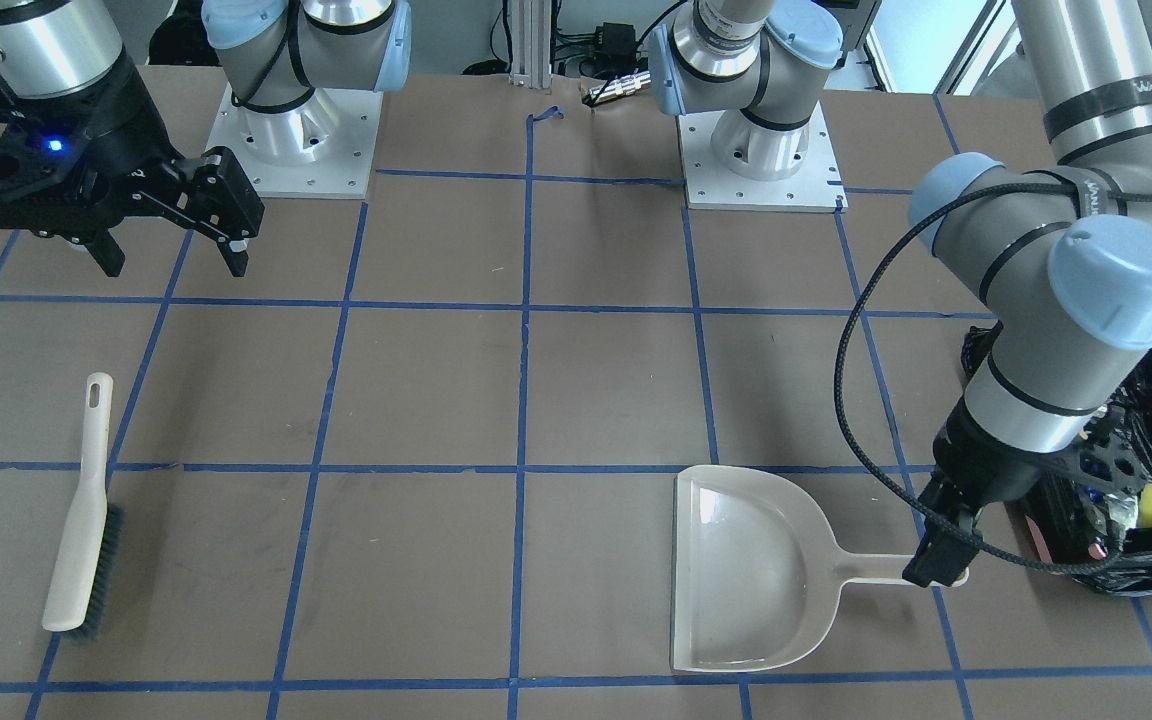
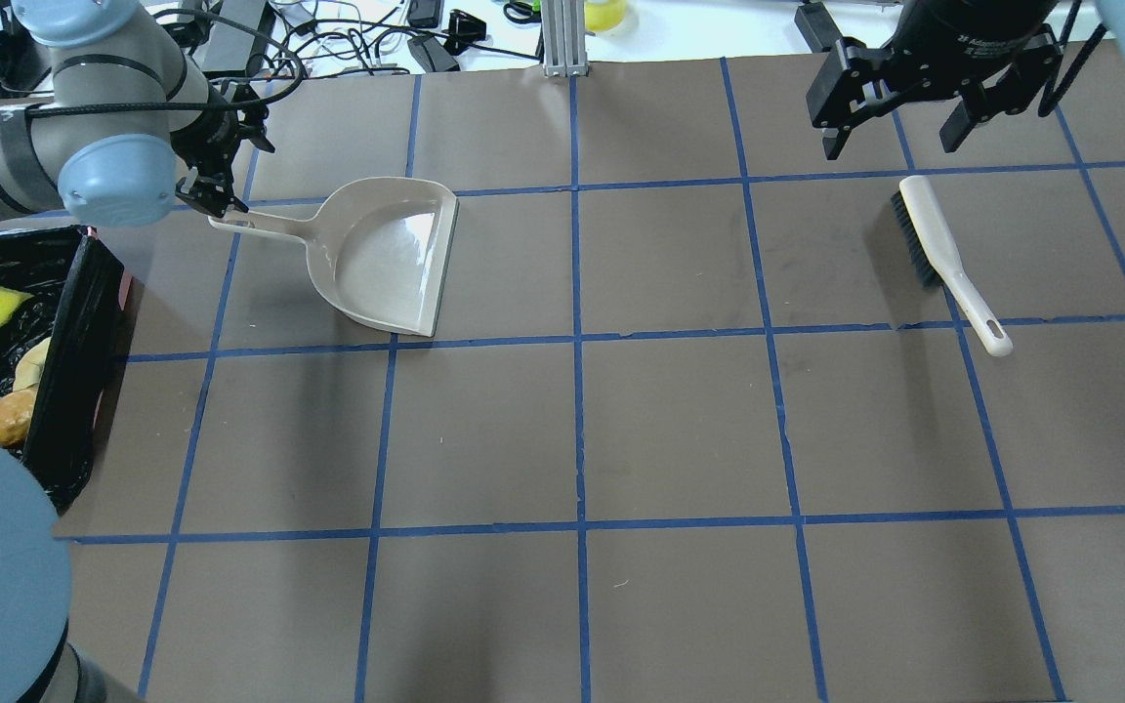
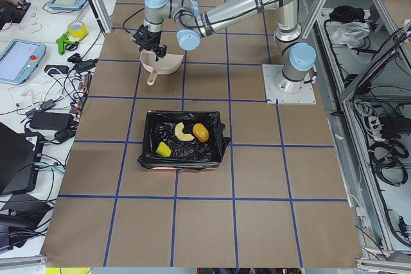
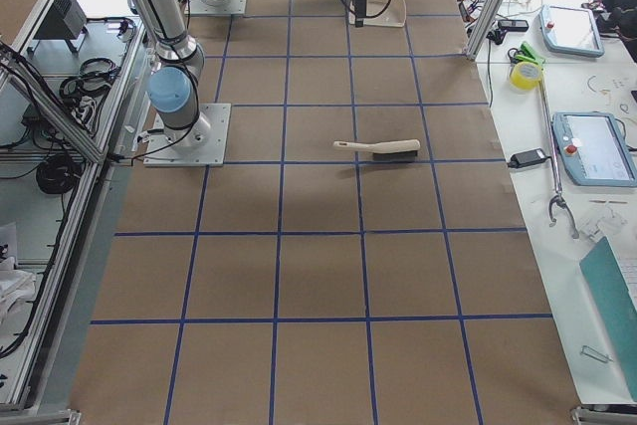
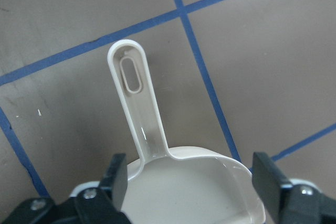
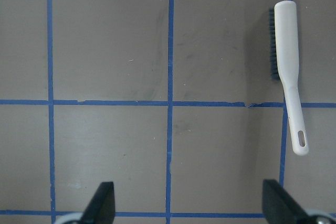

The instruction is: Sweep and dump trash into bin

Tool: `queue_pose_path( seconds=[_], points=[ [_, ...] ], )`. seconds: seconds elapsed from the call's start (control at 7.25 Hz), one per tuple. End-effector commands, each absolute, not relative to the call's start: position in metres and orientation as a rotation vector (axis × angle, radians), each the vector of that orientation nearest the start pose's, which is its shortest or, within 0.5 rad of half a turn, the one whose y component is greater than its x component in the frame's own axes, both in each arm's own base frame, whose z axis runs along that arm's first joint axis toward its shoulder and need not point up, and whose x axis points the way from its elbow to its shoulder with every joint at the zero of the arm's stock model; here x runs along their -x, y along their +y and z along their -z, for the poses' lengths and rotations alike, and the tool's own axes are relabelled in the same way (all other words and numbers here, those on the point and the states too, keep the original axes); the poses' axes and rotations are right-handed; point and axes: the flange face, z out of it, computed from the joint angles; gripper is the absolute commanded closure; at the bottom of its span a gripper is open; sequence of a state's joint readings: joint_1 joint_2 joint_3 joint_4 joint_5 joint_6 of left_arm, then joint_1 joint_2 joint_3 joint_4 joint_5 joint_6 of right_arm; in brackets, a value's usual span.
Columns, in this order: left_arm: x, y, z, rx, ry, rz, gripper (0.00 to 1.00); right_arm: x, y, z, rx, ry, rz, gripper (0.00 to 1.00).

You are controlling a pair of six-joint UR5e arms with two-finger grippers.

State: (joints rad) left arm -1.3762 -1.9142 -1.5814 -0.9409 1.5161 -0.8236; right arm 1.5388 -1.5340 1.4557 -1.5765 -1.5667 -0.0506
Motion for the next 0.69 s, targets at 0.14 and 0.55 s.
queue_pose_path(
  seconds=[0.14, 0.55],
  points=[
    [0.029, -0.615, -0.404, 0.910, 3.069, 0.375, 0.00, -0.117, -0.518, -0.527, 0.029, 3.139, 0.133, 0.00],
    [0.030, -0.579, -0.403, 0.489, 3.137, 0.188, 0.00, -0.117, -0.517, -0.525, 0.027, 3.141, 0.109, 0.00]
  ],
)
